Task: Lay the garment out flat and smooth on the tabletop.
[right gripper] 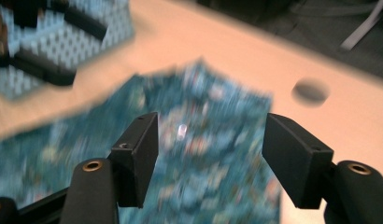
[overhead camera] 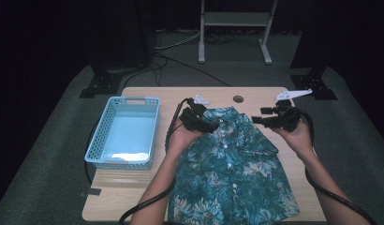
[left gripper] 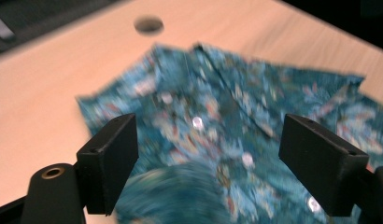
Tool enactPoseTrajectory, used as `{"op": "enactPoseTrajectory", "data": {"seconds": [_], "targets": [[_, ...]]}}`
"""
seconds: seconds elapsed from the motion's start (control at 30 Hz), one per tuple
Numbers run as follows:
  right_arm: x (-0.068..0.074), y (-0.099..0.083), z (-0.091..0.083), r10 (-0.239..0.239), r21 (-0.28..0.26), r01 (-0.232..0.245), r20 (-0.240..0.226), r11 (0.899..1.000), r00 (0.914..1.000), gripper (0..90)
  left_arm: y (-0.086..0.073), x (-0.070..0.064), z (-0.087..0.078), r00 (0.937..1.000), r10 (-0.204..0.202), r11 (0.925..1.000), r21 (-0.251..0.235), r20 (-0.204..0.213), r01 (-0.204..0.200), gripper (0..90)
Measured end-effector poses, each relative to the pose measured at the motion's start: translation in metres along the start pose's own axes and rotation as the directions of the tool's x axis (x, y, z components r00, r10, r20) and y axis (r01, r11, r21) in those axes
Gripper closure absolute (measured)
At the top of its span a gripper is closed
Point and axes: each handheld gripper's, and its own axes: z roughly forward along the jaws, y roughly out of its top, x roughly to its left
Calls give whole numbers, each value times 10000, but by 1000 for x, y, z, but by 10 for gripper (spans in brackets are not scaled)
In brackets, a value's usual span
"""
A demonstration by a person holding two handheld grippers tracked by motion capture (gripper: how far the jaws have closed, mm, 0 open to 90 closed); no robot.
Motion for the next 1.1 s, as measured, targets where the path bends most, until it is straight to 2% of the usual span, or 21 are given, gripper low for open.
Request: {"op": "enactPoseTrajectory", "data": {"seconds": [0.1,0.17,0.23,0.37,0.47,0.6,0.77,1.1], "targets": [[-1,-25,16,19,850,-2,-207,9964,9998,335,-16,-4,11,10000,28,9992,408,-64,-25,167],[-1,-39,24,86,1170,-50,-303,9931,9995,332,-27,-8,20,9999,124,9974,717,-61,-120,167],[-1,-55,33,239,1525,-171,-423,9882,9988,328,-35,-10,27,9991,-101,9954,957,423,60,167],[3,-77,44,141,1976,-59,-397,9803,9991,327,-49,-17,37,9978,-172,9921,1253,646,90,168],[5,-90,47,160,2009,-62,-472,9796,9988,327,-56,-20,42,9964,-185,9912,1321,831,74,197],[8,-98,49,127,2014,-26,-489,9795,9987,328,-62,-23,48,9959,-237,9898,1423,877,111,218],[12,-103,51,-104,1999,192,-451,9796,9989,326,-69,-24,52,9968,-184,9873,1586,775,59,246],[19,-109,52,-515,1940,559,-273,9794,9983,312,-78,-26,49,9980,-5,9880,1541,637,-94,241]]}}
